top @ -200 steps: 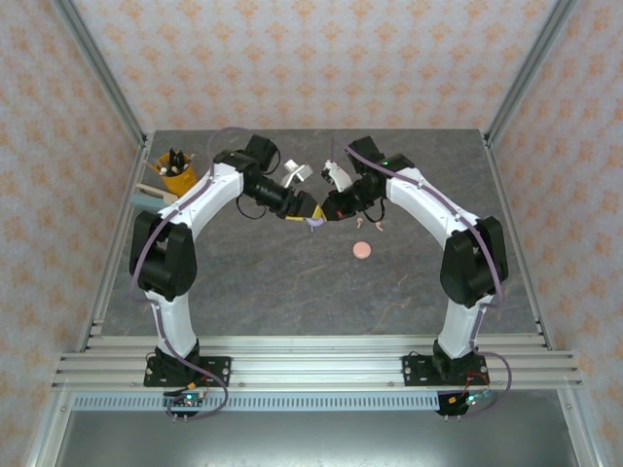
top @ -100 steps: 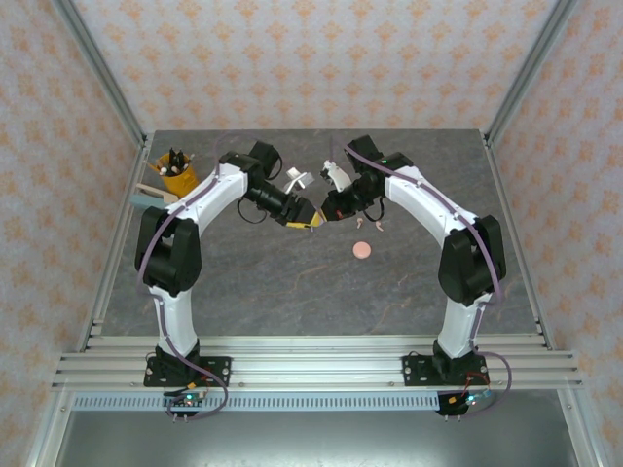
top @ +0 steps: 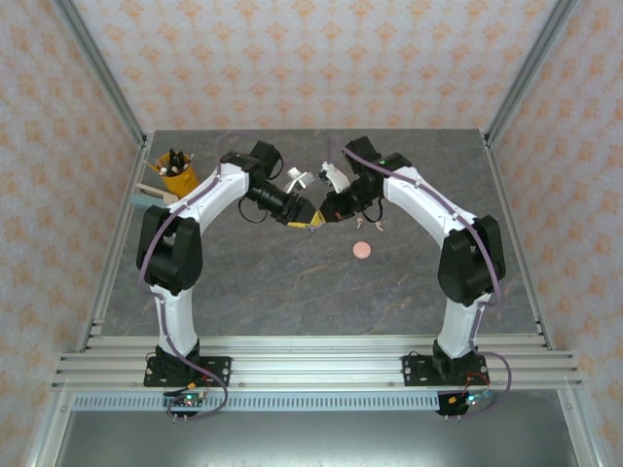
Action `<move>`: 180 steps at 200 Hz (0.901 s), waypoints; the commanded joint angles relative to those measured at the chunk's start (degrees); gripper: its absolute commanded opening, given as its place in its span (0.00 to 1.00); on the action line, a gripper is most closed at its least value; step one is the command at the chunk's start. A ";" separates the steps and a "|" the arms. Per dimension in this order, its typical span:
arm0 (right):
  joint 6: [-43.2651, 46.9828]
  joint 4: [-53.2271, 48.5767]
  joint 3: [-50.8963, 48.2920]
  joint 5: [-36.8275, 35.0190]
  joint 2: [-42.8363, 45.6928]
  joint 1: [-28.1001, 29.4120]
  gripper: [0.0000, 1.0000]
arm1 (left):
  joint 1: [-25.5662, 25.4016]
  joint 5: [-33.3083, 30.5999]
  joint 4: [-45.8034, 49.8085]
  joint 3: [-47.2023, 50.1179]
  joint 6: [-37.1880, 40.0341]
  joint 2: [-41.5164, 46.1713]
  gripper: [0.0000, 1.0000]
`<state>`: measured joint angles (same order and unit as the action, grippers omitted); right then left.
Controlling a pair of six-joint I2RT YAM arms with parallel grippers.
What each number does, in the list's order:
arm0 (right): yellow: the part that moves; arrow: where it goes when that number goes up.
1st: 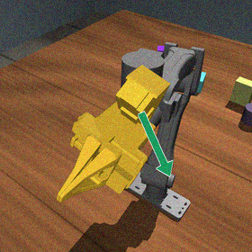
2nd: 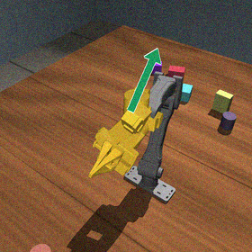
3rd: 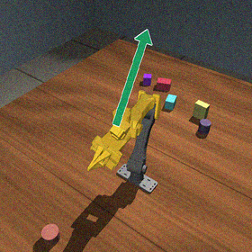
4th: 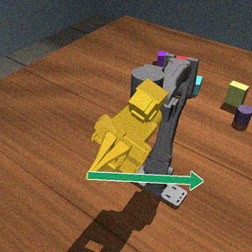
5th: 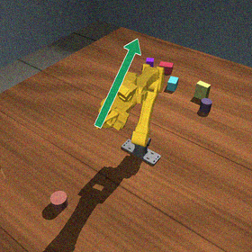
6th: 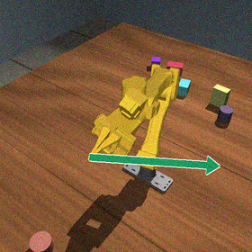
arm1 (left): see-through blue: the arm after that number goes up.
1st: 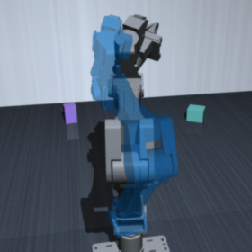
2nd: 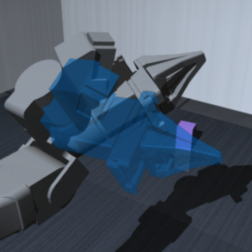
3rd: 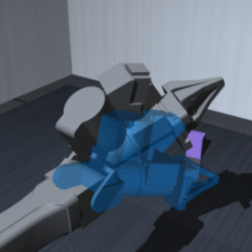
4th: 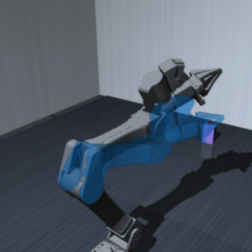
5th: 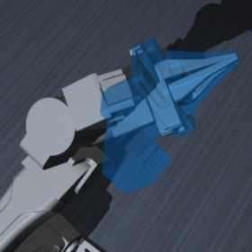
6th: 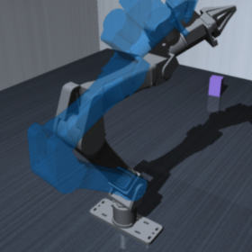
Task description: Insert the wireless bluetooth earbuds into the charging case
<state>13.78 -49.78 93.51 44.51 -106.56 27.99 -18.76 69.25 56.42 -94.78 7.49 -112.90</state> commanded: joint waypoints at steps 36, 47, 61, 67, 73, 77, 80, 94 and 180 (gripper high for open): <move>0.70 -1.07 2.20 -1.43 -0.44 0.23 0.00 | -0.66 1.50 -0.62 -0.69 -0.13 -0.29 0.19; -0.02 -0.58 2.44 -1.93 -0.40 0.23 0.00 | -0.68 1.50 -0.60 -0.19 0.05 -0.06 0.13; -1.77 0.67 2.55 -2.95 0.14 -0.08 0.10 | -0.57 1.33 -0.82 0.71 0.24 0.66 0.06; -3.02 1.41 2.48 -3.64 0.57 -0.47 0.18 | -0.48 0.80 -1.10 1.16 0.17 1.11 0.03; -4.15 2.11 2.26 -3.77 1.28 -1.07 0.22 | -0.35 0.12 -1.86 1.99 -0.26 1.73 0.02; -5.05 2.68 2.01 -3.47 1.73 -1.54 0.25 | -0.18 -0.26 -2.48 2.55 -0.67 2.28 0.01; -5.79 3.20 1.77 -3.02 2.25 -2.02 0.28 | -0.01 -0.48 -2.91 2.99 -0.85 2.66 0.01; -9.49 6.04 -0.16 -0.96 5.09 -4.26 0.39 | 1.05 -1.37 -5.17 5.31 -2.11 5.48 0.00; -32.64 9.60 -8.72 -13.98 11.55 -3.67 0.57 | 3.50 -26.87 -34.37 25.52 -17.70 28.79 0.00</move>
<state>-10.20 -39.81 85.84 39.27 -93.89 22.15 -14.48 53.82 33.82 -73.63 -4.64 -88.79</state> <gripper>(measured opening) 0.566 0.176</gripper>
